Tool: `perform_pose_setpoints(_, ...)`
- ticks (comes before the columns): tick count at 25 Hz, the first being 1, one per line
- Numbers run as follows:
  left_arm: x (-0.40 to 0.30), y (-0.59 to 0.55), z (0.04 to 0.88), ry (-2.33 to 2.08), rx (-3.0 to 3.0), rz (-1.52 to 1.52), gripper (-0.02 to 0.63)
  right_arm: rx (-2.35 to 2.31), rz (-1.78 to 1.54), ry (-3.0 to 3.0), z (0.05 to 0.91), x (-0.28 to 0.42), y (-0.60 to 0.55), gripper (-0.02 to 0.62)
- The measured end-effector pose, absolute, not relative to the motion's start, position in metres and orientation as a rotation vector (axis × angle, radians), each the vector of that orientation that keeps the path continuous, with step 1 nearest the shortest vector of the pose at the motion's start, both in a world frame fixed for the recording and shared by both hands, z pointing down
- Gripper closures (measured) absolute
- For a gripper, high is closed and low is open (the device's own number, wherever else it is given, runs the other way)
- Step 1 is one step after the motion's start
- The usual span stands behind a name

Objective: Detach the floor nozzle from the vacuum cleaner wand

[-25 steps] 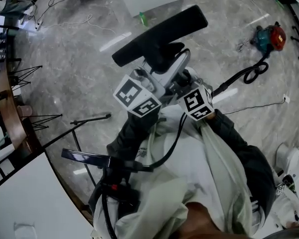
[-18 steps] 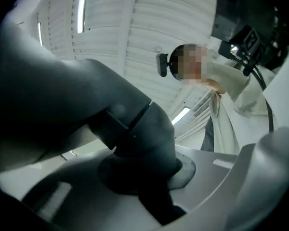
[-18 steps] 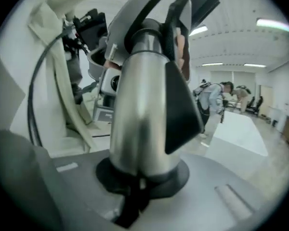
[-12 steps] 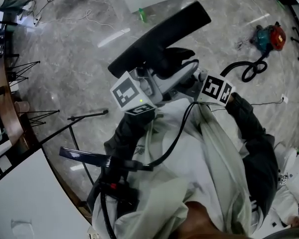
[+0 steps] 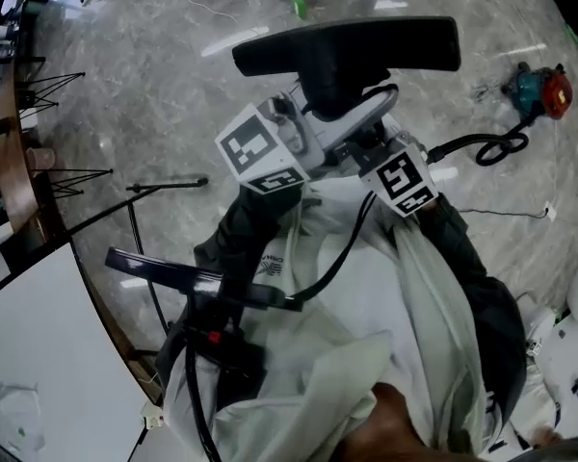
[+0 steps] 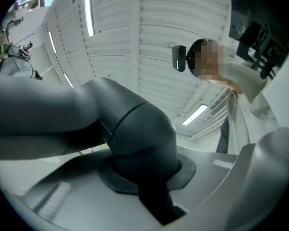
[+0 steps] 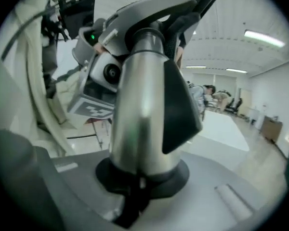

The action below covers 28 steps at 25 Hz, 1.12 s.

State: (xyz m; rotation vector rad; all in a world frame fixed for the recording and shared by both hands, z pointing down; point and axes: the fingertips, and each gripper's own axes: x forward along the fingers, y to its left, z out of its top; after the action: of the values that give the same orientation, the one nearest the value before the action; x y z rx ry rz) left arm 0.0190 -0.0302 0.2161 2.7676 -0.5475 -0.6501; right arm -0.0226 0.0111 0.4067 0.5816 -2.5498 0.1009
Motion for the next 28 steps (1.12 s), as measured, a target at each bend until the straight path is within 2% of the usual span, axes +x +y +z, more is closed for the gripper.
perform_pose_setpoints(4, 0.029, 0.0, 0.206, -0.254, 2.85, -0.754, 0.531, 0.0, 0.289, -2.684, 0.395, -0.025, 0.054, 0.557)
perform_pose_setpoints(8, 0.021, -0.019, 0.217, -0.354, 2.762, -0.737, 0.531, -0.208, 0.39, -2.646, 0.403, -0.025, 0.059, 0.557)
perform_pose_setpoints(11, 0.011, -0.043, 0.233, -0.537, 2.653, -0.67, 0.531, 0.046, 0.397, -2.594, 0.417, -0.03, 0.041, 0.557)
perform_pose_setpoints(15, 0.003, -0.059, 0.242, -0.759, 2.59, -0.569, 0.535, 0.657, 0.196, -2.467, 0.425, -0.026, 0.002, 0.557)
perform_pose_setpoints(18, 0.002, -0.055, 0.229, -0.761, 2.636, -0.584, 0.535, 0.804, 0.078, -2.44, 0.415, -0.026, -0.01, 0.557)
perform_pose_setpoints(28, 0.008, -0.001, 0.197, -0.273, 2.852, -0.753, 0.532, -0.079, 0.259, -2.668, 0.392, -0.04, 0.057, 0.557)
